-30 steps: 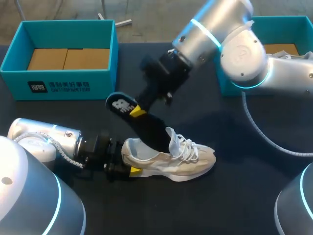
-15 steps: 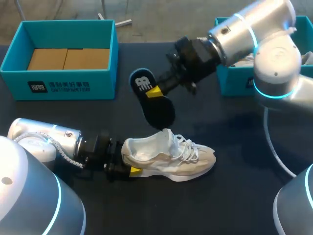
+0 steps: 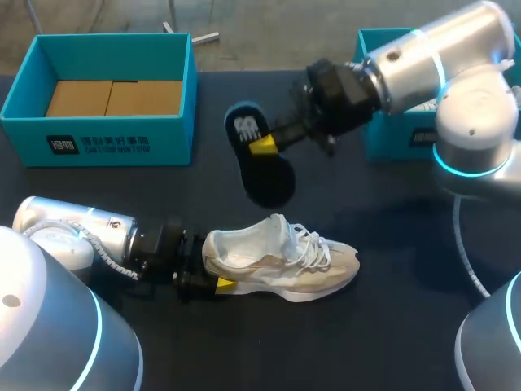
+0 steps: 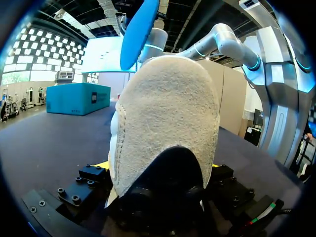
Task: Take the shoe out of the shoebox, open the shoe tongue, remove and reinsert the insole, then place the shoe into the shoebox
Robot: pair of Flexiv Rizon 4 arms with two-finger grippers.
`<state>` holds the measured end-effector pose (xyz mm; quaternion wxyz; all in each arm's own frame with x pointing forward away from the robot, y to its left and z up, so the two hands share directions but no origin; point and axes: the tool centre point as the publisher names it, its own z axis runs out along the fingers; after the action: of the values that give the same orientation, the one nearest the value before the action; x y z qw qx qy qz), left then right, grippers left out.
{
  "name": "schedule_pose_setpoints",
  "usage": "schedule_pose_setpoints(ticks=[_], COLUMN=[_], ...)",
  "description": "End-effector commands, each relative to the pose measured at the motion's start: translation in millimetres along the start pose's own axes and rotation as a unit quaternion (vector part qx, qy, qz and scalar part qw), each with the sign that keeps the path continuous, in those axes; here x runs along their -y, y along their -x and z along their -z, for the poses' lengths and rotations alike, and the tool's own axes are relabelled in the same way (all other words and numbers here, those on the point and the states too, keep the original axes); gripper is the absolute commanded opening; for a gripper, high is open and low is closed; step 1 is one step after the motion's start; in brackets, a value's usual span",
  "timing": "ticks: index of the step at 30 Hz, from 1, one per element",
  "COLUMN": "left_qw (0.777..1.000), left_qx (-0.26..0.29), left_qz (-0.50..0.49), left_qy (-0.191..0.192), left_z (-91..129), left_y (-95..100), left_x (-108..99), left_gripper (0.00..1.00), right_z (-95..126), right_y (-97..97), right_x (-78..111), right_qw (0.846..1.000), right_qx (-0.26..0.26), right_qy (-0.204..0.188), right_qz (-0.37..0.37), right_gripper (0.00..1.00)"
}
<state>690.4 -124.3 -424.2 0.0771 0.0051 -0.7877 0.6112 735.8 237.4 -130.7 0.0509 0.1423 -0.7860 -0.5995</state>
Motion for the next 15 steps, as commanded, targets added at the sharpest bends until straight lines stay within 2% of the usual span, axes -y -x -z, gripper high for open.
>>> schedule_pose_setpoints(ticks=[1,4,6,7,15], left_qw=[1.000,1.000,1.000,1.000,1.000], left_qx=[0.001,0.001,0.001,0.001,0.001], left_qz=[0.000,0.000,0.000,0.000,0.000], left_qy=[0.001,0.001,0.001,0.001,0.001], left_z=[-1,-1,-1,-1,-1], left_y=[-0.4,-0.4,-0.4,-0.4,-0.4], left_x=[-3,-3,-3,-3,-3], left_gripper=[0.00,0.00,0.00,0.00,0.00], right_z=[30,38,44,48,48], right_y=[-15.2,-22.1,-29.8,-34.9,-34.9], right_x=[-28.0,-45.9,-55.1,-59.7,-59.7], right_qw=[1.000,0.999,0.998,0.997,0.997], right_qx=[0.017,0.018,0.023,0.034,0.034], right_qy=[-0.006,0.006,0.036,0.028,0.028], right_qz=[-0.015,-0.031,-0.054,-0.064,-0.064], right_gripper=[0.00,0.00,0.00,0.00,0.00])
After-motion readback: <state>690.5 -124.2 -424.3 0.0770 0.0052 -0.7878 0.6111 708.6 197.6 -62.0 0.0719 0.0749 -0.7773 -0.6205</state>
